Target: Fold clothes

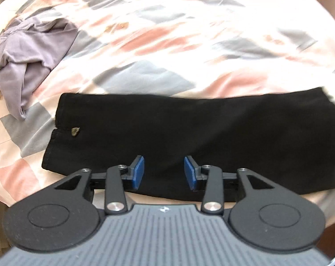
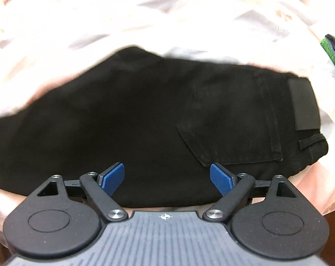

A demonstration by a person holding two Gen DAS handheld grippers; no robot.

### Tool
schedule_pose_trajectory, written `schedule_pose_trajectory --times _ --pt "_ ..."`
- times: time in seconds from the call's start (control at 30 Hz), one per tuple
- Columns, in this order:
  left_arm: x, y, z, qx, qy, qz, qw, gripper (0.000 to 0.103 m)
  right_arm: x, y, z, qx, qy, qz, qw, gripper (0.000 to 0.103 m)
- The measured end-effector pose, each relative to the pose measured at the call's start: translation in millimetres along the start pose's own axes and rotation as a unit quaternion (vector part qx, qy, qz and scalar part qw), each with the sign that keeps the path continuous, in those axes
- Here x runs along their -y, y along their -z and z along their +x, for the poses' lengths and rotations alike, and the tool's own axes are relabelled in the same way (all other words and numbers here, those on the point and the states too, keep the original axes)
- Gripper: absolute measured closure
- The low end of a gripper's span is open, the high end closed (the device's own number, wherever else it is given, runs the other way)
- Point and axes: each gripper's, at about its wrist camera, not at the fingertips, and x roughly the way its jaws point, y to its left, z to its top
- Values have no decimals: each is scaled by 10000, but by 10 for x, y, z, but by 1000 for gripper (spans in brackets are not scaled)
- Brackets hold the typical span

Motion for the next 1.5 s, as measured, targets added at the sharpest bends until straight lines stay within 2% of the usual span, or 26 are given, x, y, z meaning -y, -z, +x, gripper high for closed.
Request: schedule_pose_trajectory --times 0.1,0.3,0.4,0.47,0.6,0.77,0.83,0.9,1.13,1.23,1.5 --pt "96 9 -274 -52 272 141 9995 59 37 -1 -360 146 -230 247 9993 13" --pt "89 117 -732 57 298 761 9966 49 -128 82 -759 306 -237 690 9969 8" --pt "-108 195 -979 257 383 919 9947 40 -302 265 -924 421 -177 955 9944 6" --pt "-254 261 -1121 415 352 1042 9931 39 -461 382 -1011 476 -191 1055 9931 4" --pt "-536 470 -1309 462 348 1135 9918 39 -811 648 -1198 642 -137 1169 9910 3" --pt "-889 731 -1544 520 343 1252 9902 39 -1238 994 -1393 679 247 1128 9910 2" --pt "-1029 835 -1637 543 342 1299 9895 33 -1366 1104 -1470 656 426 1099 9909 2" --pt "-1072 911 -1681 543 386 1340 9887 26 -1459 1193 -1558 700 577 1053 9903 2" --pt "-1201 1166 -1820 526 549 1478 9861 25 -1666 1424 -1747 730 871 870 9897 2" --pt "-1223 1211 -1835 504 623 1429 9865 25 -1722 1433 -1769 658 943 790 9902 2" --pt "-1237 1200 -1771 316 519 1351 9890 24 -1785 1330 -1738 647 930 698 9911 2"
